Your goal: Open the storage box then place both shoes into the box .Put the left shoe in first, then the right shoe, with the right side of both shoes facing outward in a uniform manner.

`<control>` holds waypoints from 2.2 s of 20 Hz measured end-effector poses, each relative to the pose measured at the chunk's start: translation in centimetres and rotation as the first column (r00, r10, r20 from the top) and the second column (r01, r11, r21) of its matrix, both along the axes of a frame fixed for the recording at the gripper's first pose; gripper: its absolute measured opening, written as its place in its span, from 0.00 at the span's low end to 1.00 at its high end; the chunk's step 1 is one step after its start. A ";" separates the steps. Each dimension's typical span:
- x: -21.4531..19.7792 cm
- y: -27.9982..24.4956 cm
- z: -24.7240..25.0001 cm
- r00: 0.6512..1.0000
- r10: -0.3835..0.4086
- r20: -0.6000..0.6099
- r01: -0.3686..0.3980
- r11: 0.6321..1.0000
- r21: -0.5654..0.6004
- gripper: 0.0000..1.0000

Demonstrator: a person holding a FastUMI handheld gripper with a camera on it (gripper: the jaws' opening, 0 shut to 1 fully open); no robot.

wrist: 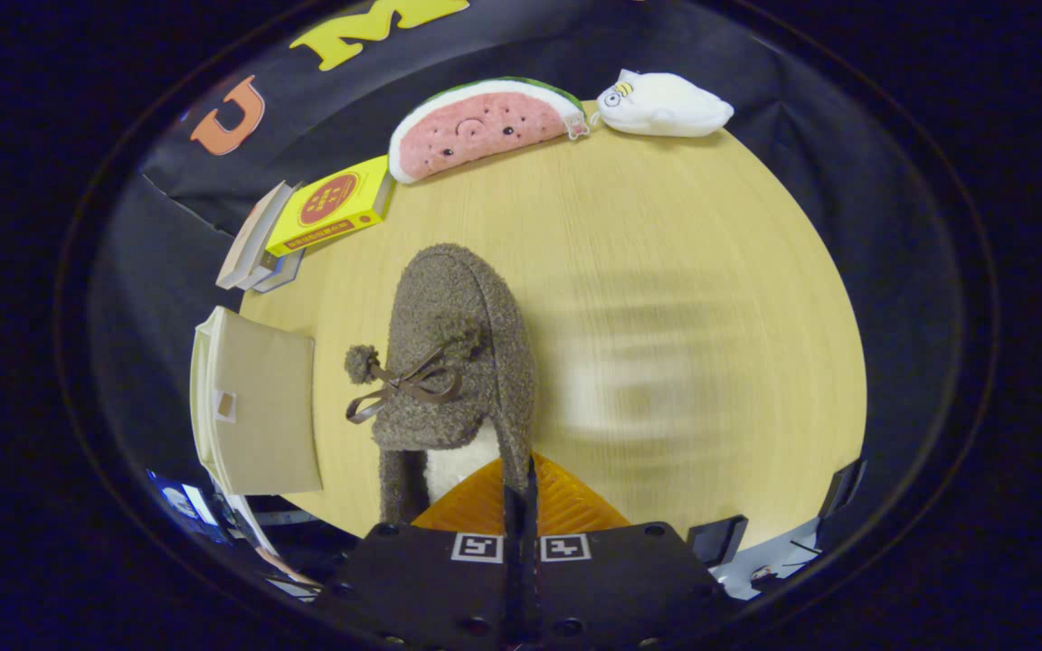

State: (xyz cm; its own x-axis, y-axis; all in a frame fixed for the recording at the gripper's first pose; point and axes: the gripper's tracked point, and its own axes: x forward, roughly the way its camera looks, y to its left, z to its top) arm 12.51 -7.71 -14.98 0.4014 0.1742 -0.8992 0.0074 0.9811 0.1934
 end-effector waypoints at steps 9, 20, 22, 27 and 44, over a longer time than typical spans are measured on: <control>-3.8 7.3 7.7 0.991 0.055 0.123 -0.051 0.998 -0.032 0.00; -6.7 23.8 9.6 0.977 0.187 0.100 -0.195 0.977 0.087 0.00; -6.6 26.9 9.3 0.976 0.196 0.090 -0.206 0.972 0.111 0.01; -5.8 34.6 7.2 0.979 0.191 0.064 -0.199 0.966 0.165 0.00; -2.1 39.6 -2.0 0.984 -0.026 0.177 0.034 0.998 -0.043 0.01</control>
State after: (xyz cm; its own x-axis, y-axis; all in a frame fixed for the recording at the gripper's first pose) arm 10.37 31.86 -16.99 0.5591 0.1202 -0.8204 0.0064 0.9888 0.1492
